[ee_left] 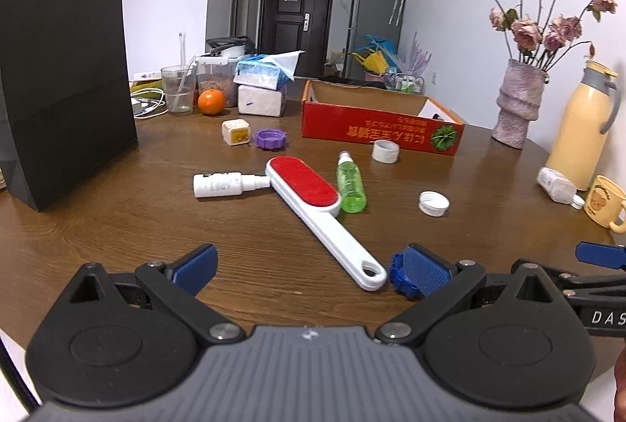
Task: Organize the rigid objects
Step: 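Grasp the blue bottle cap with the right tool while the left tool moves toward the white spray bottle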
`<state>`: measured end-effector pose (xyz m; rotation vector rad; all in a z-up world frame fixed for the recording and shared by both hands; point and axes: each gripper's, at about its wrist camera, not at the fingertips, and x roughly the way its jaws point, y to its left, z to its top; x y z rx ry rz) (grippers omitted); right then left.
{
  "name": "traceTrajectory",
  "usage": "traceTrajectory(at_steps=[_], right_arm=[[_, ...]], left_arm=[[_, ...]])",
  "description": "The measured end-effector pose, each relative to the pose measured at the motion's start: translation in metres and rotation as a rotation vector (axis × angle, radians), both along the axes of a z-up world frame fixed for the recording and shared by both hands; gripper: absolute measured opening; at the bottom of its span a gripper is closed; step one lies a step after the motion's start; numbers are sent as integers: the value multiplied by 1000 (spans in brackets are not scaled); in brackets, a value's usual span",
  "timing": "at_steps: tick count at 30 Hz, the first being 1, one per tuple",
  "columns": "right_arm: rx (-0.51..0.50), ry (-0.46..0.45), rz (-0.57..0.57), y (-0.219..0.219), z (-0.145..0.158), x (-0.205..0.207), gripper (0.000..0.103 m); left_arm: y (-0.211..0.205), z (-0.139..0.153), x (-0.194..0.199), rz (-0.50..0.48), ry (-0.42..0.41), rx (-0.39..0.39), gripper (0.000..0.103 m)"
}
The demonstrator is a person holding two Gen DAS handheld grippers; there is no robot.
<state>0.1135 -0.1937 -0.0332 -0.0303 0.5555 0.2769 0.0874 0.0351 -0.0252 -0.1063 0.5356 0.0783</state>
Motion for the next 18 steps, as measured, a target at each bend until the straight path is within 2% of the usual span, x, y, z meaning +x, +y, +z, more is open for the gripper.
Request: traceTrajectory(at_steps=[11,13,15,18], right_arm=[[-16,49,45,34,-21,34,102],[-25,60,49,40,-26,39,100],[-28,75,61,45,-30,45,94],[-30,92,81,52,-36,51,93]], left_arm=[[28,-18,33,8,33,-17,103],[33,-21,39,10,41,-18,103],[38,-24,44,12,50,-26,103],[45,-27,50,16,61,-35,103]])
